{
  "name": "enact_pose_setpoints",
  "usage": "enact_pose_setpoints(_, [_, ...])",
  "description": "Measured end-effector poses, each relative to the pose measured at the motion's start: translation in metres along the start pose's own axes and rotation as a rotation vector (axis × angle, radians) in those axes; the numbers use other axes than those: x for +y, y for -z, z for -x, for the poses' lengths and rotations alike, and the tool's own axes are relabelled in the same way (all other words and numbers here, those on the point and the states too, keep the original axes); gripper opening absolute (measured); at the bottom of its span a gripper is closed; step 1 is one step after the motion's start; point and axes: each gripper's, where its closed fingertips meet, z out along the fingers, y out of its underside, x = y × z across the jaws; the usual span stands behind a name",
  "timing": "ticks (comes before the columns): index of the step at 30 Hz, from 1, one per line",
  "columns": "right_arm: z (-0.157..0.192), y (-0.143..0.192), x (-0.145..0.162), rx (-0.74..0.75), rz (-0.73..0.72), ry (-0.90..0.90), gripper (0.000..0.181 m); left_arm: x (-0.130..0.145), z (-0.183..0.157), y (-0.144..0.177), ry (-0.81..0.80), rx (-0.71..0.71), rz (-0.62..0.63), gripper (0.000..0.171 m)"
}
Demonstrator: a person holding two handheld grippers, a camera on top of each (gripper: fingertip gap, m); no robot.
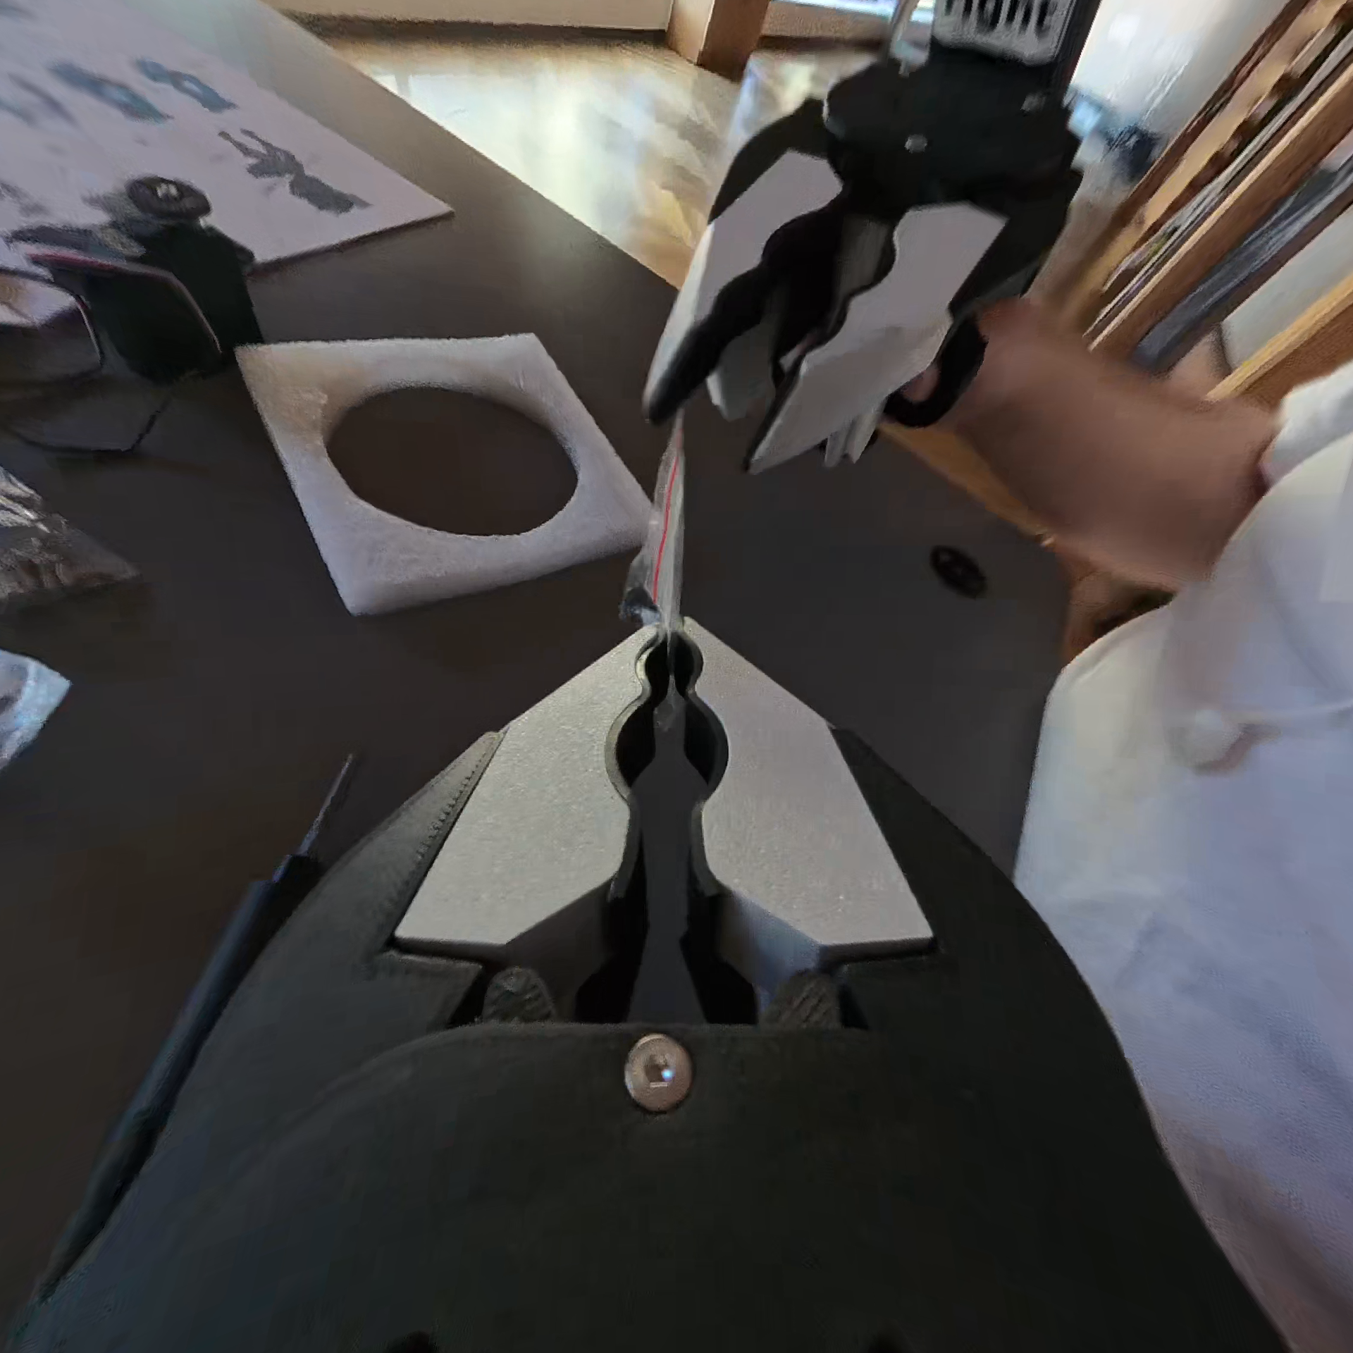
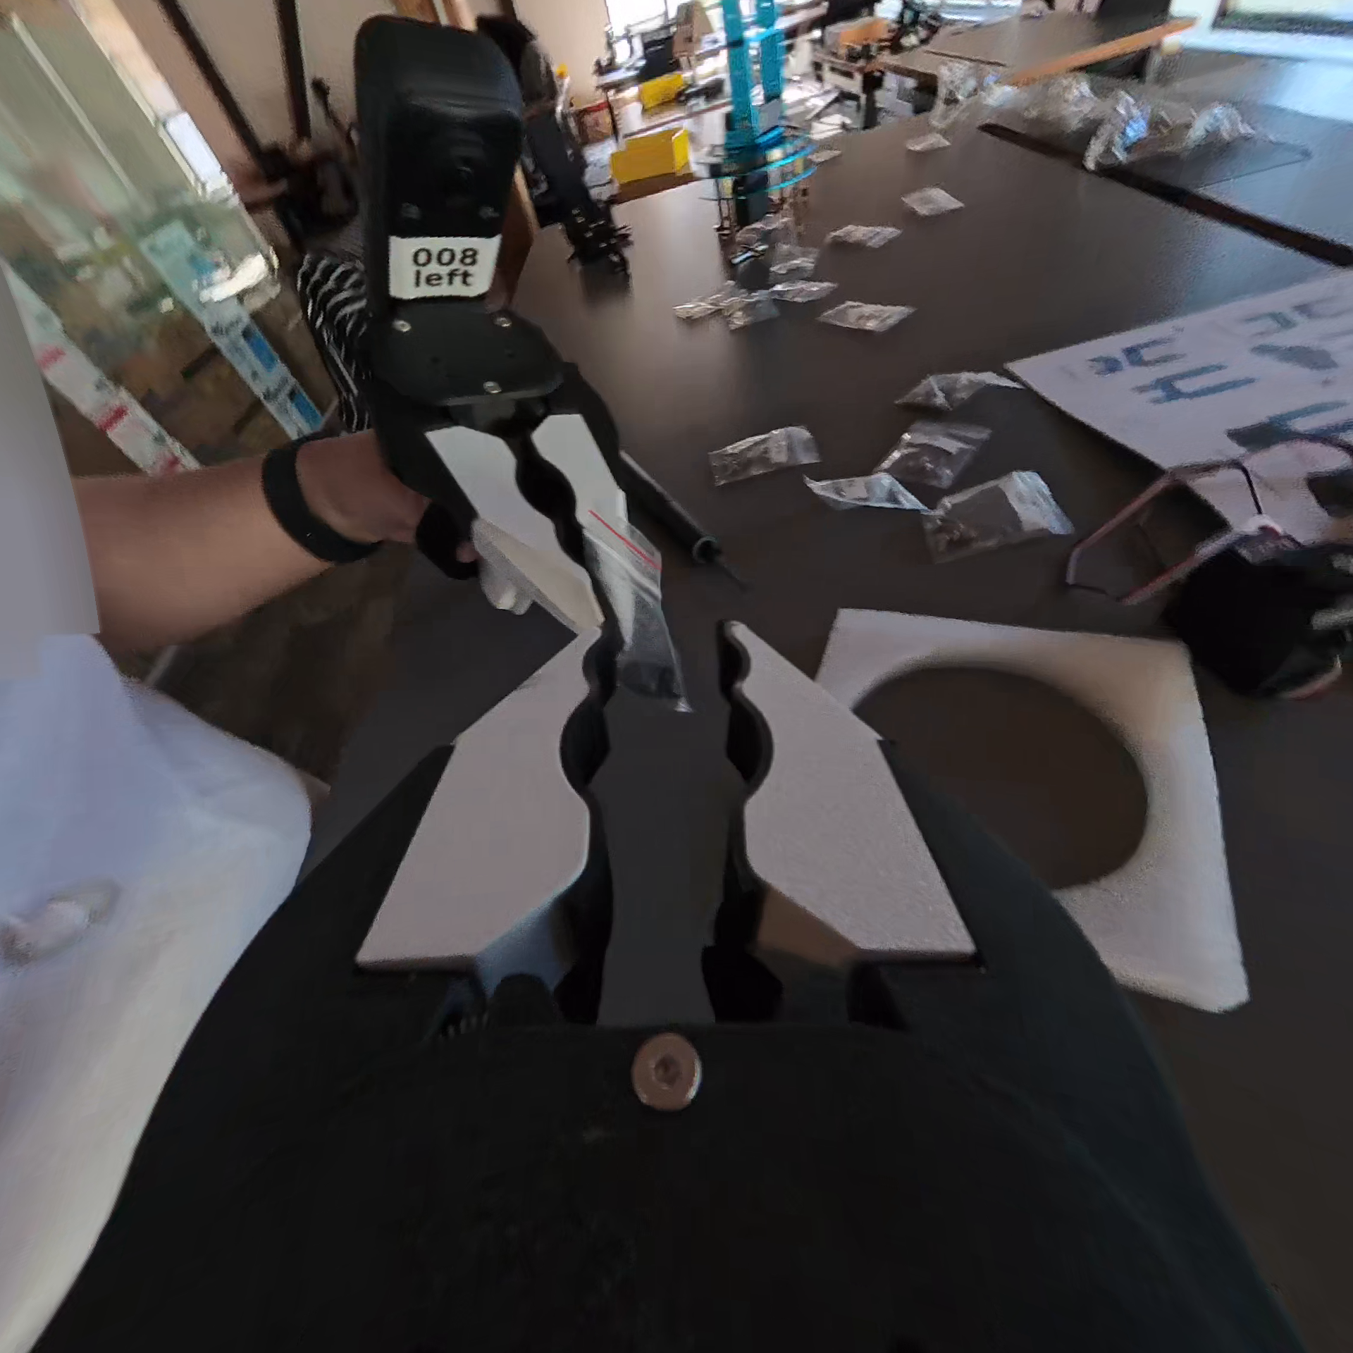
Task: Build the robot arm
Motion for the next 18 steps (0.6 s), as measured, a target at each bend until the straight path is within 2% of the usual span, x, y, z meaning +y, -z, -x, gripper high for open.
enact_pose_setpoints(4, [-0.009, -0.001, -0.001, -0.087, -0.044, -0.167, 0.035, -0.011, -0.007, 0.005, 0.218, 0.162, -0.028, 0.000])
enact_pose_setpoints(6, [-0.009, -0.004, -0.006, -0.128, -0.077, -0.200, 0.035, -0.015, -0.011, 0.008, 0.264, 0.227, -0.043, 0.000])
enact_pose_setpoints(13, [0.009, -0.013, -0.012, -0.289, -0.093, -0.259, 0.039, -0.011, -0.020, 0.007, 0.201, 0.282, -0.009, 0.000])
enact_pose_setpoints(17, [0.018, -0.016, -0.010, -0.373, -0.092, -0.313, 0.032, -0.003, -0.020, 0.003, 0.178, 0.260, 0.039, 0.000])
enact_pose_setpoints(18, [0.019, -0.016, -0.008, -0.389, -0.087, -0.318, 0.026, -0.002, -0.020, 0.003, 0.180, 0.255, 0.049, 0.000])
